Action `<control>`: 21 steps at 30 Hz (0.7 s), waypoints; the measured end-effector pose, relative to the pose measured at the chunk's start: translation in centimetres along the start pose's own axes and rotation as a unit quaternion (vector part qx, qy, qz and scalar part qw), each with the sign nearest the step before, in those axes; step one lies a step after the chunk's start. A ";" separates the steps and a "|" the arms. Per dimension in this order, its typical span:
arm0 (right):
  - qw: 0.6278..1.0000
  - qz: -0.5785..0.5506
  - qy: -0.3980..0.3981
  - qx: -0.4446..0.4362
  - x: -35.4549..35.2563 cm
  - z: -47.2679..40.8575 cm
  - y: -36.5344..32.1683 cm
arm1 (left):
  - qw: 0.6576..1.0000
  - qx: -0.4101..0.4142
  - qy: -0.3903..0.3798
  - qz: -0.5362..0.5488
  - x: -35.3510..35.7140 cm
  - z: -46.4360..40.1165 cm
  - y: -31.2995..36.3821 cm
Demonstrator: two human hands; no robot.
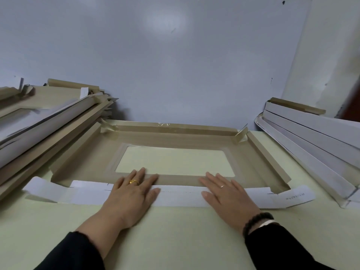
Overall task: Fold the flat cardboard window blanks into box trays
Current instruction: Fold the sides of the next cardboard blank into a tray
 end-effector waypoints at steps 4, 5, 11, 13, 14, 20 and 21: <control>0.997 0.012 -0.010 0.070 -0.9 2.2 3.9 | 0.997 -0.074 0.002 -0.018 -0.8 -0.7 -3.7; 0.996 0.022 -0.014 0.090 -1.1 2.8 5.0 | 0.995 -0.098 0.006 -0.026 -1.1 -0.8 -4.8; 0.980 0.047 -0.011 0.193 -1.8 6.7 9.8 | 0.982 -0.190 0.014 -0.001 -2.1 -1.1 -10.2; 0.974 0.041 -0.004 0.222 -2.0 7.8 10.9 | 0.979 -0.202 0.025 0.017 -2.2 -1.4 -11.6; 0.972 0.034 0.002 0.231 -2.1 8.3 11.2 | 0.977 -0.209 0.032 0.024 -2.2 -1.4 -12.2; 0.969 0.104 0.127 0.187 -3.5 7.8 9.9 | 0.969 -0.135 0.171 0.116 -3.9 -0.8 -12.4; 0.971 0.114 0.162 0.133 -3.9 7.3 9.1 | 0.973 -0.073 0.185 0.118 -4.0 -0.7 -11.4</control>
Point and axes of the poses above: each hand's wrist, its own z-axis away from the middle knuckle, its own x-axis out of the palm, y = z × x, the point moved 3 cm from there along -z, towards the middle knuckle, and after that the axes turned 15 degrees about -x, right-handed, at the moved point
